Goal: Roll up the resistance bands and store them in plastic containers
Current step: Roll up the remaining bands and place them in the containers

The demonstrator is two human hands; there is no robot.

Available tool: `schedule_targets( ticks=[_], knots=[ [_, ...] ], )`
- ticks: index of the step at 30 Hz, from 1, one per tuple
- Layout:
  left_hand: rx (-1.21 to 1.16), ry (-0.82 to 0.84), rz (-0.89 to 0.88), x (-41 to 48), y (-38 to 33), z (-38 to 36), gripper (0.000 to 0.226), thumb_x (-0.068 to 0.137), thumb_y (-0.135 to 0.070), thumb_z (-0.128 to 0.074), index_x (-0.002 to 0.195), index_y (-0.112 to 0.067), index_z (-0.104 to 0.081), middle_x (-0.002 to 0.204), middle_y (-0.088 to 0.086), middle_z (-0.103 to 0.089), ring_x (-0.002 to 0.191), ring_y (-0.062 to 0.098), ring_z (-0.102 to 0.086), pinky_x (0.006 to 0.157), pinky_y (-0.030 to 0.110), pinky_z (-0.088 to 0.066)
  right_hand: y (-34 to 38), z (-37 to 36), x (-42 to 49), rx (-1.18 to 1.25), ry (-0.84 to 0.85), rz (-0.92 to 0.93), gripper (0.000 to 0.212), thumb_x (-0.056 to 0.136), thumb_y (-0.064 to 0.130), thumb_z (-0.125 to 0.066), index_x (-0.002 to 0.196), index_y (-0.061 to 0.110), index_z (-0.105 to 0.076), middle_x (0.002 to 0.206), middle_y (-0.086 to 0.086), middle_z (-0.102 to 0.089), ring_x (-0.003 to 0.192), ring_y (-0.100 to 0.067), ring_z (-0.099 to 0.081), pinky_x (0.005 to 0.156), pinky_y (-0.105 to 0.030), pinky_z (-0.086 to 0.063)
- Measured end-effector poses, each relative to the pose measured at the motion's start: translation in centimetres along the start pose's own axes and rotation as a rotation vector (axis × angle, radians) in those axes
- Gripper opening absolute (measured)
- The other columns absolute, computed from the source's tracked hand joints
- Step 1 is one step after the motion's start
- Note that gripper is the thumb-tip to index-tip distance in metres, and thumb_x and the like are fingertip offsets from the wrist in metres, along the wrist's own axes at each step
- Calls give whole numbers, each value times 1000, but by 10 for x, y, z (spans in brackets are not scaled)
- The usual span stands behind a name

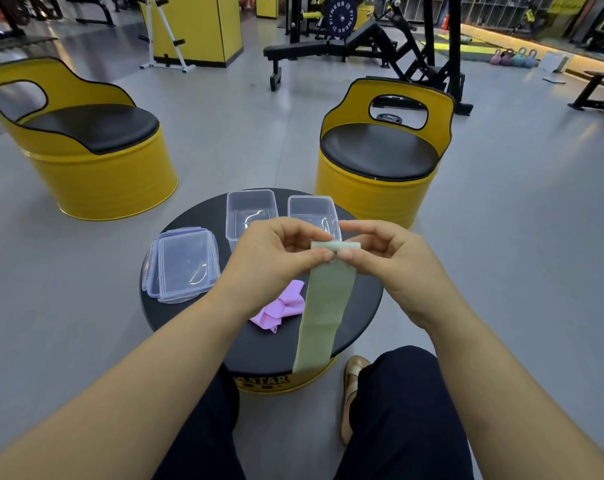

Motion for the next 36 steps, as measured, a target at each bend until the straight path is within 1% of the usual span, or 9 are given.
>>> schedule_targets(
  ticks=[3,7,11,14,18,26,28,33,36],
  knots=[
    [4,-13,-31,-1,-2,-1,18,76,1,-73,80,-17,-71,63,-8,-69,65,5,-66,60,14,-49,-2,-5,-1,-9,1,1,32,70,34,-65,99,20,-68,88,-13,-72,84,-18,-71,77,-29,-58],
    [-28,-44,-53,0,0,0,17,75,1,-74,79,-15,-72,78,5,-73,78,17,-70,71,23,-55,0,-8,1,25,-7,22,30,72,29,-62,94,11,-69,81,2,-74,76,-9,-70,66,-20,-55],
    [-44,-51,-40,0,2,1,22,73,2,-75,74,-20,-72,81,6,-74,82,21,-70,74,24,-55,-3,-5,1,60,0,11,30,71,26,-66,96,11,-71,88,-3,-75,83,-15,-71,69,-21,-54],
    [-37,-14,-6,-1,4,1,21,74,-1,-75,78,-21,-71,80,3,-73,78,16,-69,66,19,-52,-4,-4,2,95,13,7,26,69,23,-69,94,15,-72,88,-4,-75,84,-15,-71,72,-22,-55],
    [-63,18,71,-2,9,0,13,78,-16,-74,90,-15,-69,84,12,-72,83,24,-71,79,34,-56,-3,-2,1,105,18,16,17,74,9,-69,89,16,-71,80,5,-74,80,-9,-70,71,-17,-53],
    [-72,-3,25,-2,5,3,13,78,-5,-72,91,-8,-71,80,9,-73,77,20,-71,71,27,-57,-2,-6,2,127,25,34,23,75,-5,-68,86,15,-70,79,6,-74,80,-6,-70,70,-16,-53],
    [-98,-18,11,-3,4,3,13,77,-1,-72,87,-10,-70,73,2,-72,71,14,-70,65,21,-55,-1,-7,2,121,31,34,25,75,-1,-69,91,17,-70,80,7,-74,82,-7,-69,73,-17,-54],
    [-110,-71,-30,-2,3,5,20,74,2,-73,79,-17,-71,72,-1,-72,72,12,-68,64,18,-52,-5,-9,0,62,33,1,34,69,34,-66,101,24,-66,78,2,-70,83,-11,-69,75,-25,-57],
    [-111,-79,-43,-3,3,4,21,73,2,-74,78,-18,-71,73,-3,-73,75,12,-69,67,19,-53,-5,-11,0,95,6,0,25,79,28,-60,96,11,-66,76,4,-72,75,-9,-70,65,-21,-56]
  ],
)
Point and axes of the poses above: each hand's wrist, its own x-axis towards the middle knuckle, its own z-axis out of the back of the hand, y = z × x, the point moved 5 cm from there along x, towards the middle knuckle
